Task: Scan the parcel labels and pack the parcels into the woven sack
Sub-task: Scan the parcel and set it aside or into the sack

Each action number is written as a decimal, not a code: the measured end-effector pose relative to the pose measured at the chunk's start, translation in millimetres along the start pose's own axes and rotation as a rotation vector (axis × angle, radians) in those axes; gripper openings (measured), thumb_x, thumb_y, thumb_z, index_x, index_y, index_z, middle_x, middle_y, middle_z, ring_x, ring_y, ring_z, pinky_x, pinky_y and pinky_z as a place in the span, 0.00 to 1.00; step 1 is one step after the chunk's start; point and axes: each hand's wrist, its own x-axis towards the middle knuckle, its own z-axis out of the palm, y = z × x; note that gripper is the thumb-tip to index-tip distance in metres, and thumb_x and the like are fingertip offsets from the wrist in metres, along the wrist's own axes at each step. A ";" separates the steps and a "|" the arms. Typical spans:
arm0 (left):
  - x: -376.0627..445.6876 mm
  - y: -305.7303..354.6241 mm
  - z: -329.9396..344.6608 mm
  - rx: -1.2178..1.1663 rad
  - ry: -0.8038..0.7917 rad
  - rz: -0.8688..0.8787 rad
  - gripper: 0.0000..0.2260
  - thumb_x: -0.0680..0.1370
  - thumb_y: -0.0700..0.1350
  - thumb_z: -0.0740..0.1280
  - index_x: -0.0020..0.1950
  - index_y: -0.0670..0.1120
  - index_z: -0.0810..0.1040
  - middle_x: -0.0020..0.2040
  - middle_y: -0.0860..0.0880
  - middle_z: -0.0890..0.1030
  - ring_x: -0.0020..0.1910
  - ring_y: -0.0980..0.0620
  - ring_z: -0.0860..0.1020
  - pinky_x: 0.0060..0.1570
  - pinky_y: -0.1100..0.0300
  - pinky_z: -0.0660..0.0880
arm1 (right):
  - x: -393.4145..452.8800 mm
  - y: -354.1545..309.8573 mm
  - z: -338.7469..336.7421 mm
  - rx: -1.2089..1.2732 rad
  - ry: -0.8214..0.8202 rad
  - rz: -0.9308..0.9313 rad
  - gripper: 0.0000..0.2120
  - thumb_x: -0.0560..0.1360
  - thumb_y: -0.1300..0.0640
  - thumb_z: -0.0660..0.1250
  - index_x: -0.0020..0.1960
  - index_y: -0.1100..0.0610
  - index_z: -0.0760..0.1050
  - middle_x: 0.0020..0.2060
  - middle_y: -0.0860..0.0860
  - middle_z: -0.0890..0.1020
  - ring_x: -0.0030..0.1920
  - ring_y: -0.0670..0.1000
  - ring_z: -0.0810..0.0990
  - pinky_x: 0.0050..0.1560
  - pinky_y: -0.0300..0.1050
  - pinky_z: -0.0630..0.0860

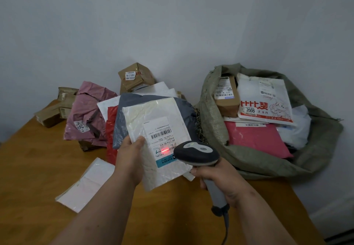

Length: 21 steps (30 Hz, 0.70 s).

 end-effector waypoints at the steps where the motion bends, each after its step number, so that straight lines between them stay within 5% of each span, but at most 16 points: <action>1: -0.3 0.0 0.6 0.003 0.003 0.002 0.06 0.82 0.46 0.65 0.56 0.54 0.78 0.45 0.52 0.87 0.49 0.44 0.84 0.40 0.47 0.83 | -0.1 0.4 -0.6 0.004 0.000 -0.004 0.03 0.68 0.58 0.76 0.39 0.53 0.82 0.28 0.49 0.79 0.30 0.49 0.77 0.35 0.40 0.74; 6: 0.0 1.0 3.1 0.023 -0.006 0.010 0.05 0.82 0.46 0.65 0.56 0.54 0.78 0.43 0.53 0.87 0.44 0.47 0.86 0.35 0.50 0.82 | -1.9 0.7 -3.3 -0.012 0.008 0.006 0.05 0.72 0.61 0.74 0.39 0.53 0.82 0.27 0.48 0.79 0.30 0.48 0.77 0.34 0.37 0.74; 12: 0.5 1.7 12.5 0.027 -0.028 -0.002 0.08 0.82 0.45 0.65 0.61 0.51 0.77 0.50 0.49 0.86 0.50 0.43 0.84 0.41 0.45 0.83 | -3.5 3.0 -10.9 0.064 0.091 0.005 0.07 0.66 0.55 0.77 0.44 0.50 0.83 0.28 0.46 0.82 0.30 0.46 0.79 0.32 0.35 0.74; 17: 0.2 3.3 35.5 -0.011 -0.164 -0.052 0.08 0.82 0.42 0.64 0.60 0.49 0.79 0.53 0.45 0.86 0.50 0.40 0.85 0.50 0.36 0.80 | 0.4 13.2 -36.2 0.167 0.304 -0.025 0.09 0.69 0.59 0.78 0.48 0.53 0.83 0.35 0.47 0.85 0.36 0.48 0.83 0.43 0.48 0.77; 21: -1.6 3.2 71.3 0.033 -0.314 -0.056 0.10 0.82 0.42 0.64 0.62 0.43 0.78 0.56 0.40 0.84 0.54 0.37 0.83 0.56 0.33 0.77 | 3.2 17.5 -67.1 0.359 0.300 -0.025 0.19 0.62 0.59 0.80 0.52 0.61 0.82 0.38 0.53 0.84 0.35 0.51 0.82 0.35 0.44 0.78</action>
